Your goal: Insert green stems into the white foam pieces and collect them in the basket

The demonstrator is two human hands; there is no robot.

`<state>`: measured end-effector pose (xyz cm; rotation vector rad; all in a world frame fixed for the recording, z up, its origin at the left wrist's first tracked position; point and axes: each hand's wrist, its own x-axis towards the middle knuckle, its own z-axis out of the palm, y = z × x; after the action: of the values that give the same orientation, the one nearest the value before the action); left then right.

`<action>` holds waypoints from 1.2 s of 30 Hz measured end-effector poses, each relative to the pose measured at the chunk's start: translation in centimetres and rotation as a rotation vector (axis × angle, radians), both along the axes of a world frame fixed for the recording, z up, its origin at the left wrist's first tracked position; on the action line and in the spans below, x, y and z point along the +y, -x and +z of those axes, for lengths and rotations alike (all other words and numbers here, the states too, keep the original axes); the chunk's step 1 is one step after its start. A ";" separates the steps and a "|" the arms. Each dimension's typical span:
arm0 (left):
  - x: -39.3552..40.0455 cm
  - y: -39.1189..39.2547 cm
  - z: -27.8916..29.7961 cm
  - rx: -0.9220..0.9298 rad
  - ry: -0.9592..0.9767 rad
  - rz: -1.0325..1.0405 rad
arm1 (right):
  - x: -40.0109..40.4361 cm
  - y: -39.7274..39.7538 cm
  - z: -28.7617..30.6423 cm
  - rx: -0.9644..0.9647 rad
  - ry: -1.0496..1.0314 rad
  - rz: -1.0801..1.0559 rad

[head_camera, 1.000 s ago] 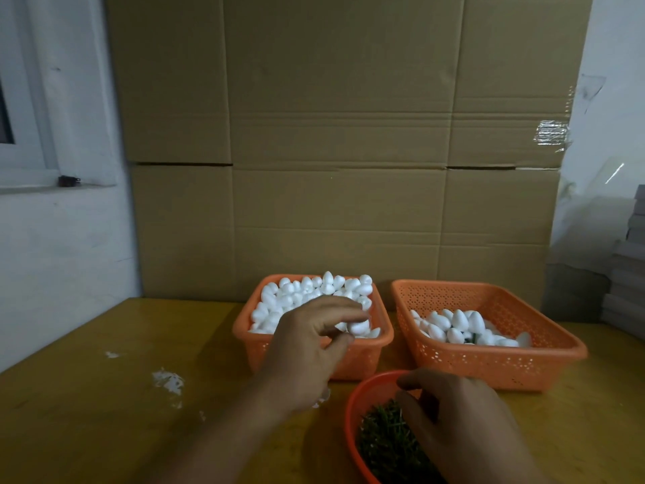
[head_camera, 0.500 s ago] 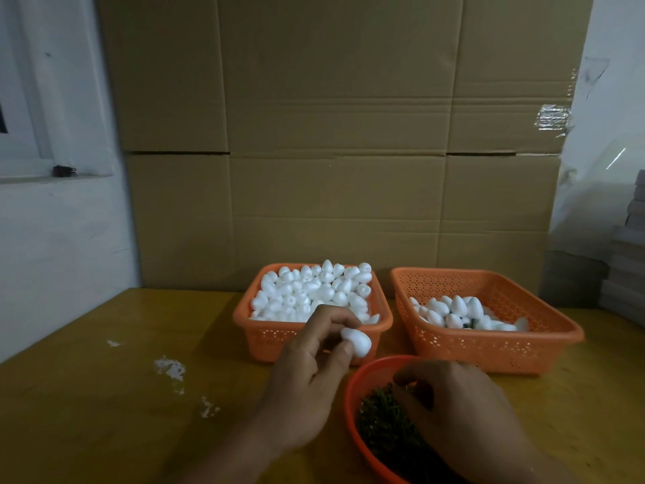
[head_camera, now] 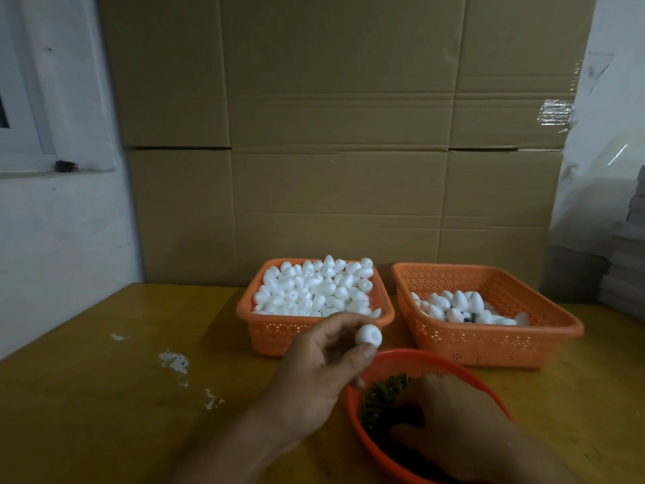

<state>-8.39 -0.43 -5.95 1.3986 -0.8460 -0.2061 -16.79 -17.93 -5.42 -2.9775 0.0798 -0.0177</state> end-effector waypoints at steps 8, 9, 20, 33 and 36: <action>0.2 0.5 0.5 0.217 0.104 -0.057 | 0.4 -0.1 -0.3 -0.019 0.044 -0.067; 0.2 0.6 0.5 0.240 0.111 -0.061 | 0.4 0.0 -0.2 -0.024 0.050 -0.076; 0.3 0.3 0.4 0.383 0.148 -0.146 | 0.1 0.1 -0.1 -0.086 0.016 -0.130; 0.4 0.1 0.3 0.463 0.175 -0.133 | 0.2 0.8 1.1 -0.225 -0.087 -0.067; 0.4 0.0 0.4 0.491 0.180 -0.142 | 0.3 1.0 1.3 -0.238 -0.099 -0.077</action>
<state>-8.39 -0.08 -5.60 1.0554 -0.5372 -0.5451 -17.83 -17.66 -4.16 -2.8475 0.1604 -0.3648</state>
